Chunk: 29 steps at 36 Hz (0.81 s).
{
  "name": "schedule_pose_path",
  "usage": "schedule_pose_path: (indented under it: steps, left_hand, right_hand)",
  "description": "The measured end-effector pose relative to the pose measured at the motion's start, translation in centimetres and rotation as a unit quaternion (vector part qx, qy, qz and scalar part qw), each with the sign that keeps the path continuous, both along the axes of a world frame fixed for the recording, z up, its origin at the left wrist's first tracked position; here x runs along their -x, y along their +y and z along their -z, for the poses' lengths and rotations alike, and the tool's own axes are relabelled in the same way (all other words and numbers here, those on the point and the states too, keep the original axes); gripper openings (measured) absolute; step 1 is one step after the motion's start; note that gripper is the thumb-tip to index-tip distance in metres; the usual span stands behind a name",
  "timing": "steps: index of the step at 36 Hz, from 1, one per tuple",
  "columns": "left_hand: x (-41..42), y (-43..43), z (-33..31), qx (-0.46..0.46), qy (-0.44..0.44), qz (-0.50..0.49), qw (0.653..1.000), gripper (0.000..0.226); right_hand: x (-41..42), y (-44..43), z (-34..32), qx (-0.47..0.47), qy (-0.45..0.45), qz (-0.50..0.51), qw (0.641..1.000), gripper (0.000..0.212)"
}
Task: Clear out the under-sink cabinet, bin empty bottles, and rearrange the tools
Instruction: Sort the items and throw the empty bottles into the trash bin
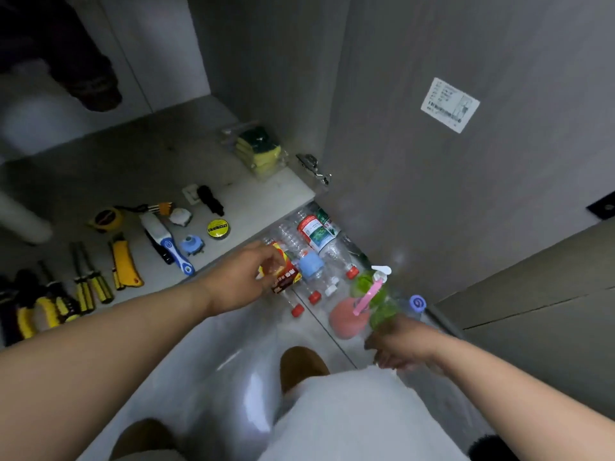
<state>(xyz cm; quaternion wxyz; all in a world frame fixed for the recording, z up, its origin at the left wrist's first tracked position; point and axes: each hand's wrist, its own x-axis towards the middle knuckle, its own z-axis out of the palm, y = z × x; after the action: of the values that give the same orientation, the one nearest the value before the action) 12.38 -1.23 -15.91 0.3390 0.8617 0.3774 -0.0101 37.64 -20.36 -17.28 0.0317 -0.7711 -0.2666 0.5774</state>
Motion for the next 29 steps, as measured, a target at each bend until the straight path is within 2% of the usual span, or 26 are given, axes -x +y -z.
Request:
schedule_pose_path:
  steps: [3, 5, 9, 16, 21, 25, 29]
  left_hand:
    - [0.6, 1.6, -0.4, 0.002, -0.048, -0.053, 0.997, 0.017]
    - [1.4, 3.0, -0.4, 0.005, -0.081, -0.094, 0.992, 0.013]
    - [3.5, 6.6, 0.6, 0.028, -0.127, -0.165, 0.978, 0.016]
    - [6.7, 12.2, 2.7, 0.095, -0.200, -0.304, 0.927, 0.020]
    - [8.3, 14.5, 4.2, 0.146, -0.260, -0.425, 0.855, 0.017]
    - [8.8, 15.6, 5.1, 0.158, -0.282, -0.452, 0.832, 0.021]
    - [8.8, 15.5, 5.9, 0.166, -0.297, -0.459, 0.821, 0.022]
  right_hand:
    - [2.0, 5.6, -3.6, -0.150, 0.036, -0.034, 0.987, 0.017]
    - [3.3, 10.1, -4.6, -0.212, 0.049, -0.042, 0.975, 0.014]
    - [5.2, 19.7, -2.9, -0.233, 0.085, -0.006, 0.969, 0.009]
    - [6.8, 33.0, 3.1, -0.217, 0.083, 0.121, 0.965, 0.067]
    - [7.6, 39.3, 6.3, -0.243, 0.151, 0.255, 0.924, 0.092]
    - [7.5, 43.3, 7.5, -0.266, 0.181, 0.308, 0.896, 0.084]
    - [7.1, 45.3, 7.7, -0.256, 0.187, 0.341, 0.885, 0.058]
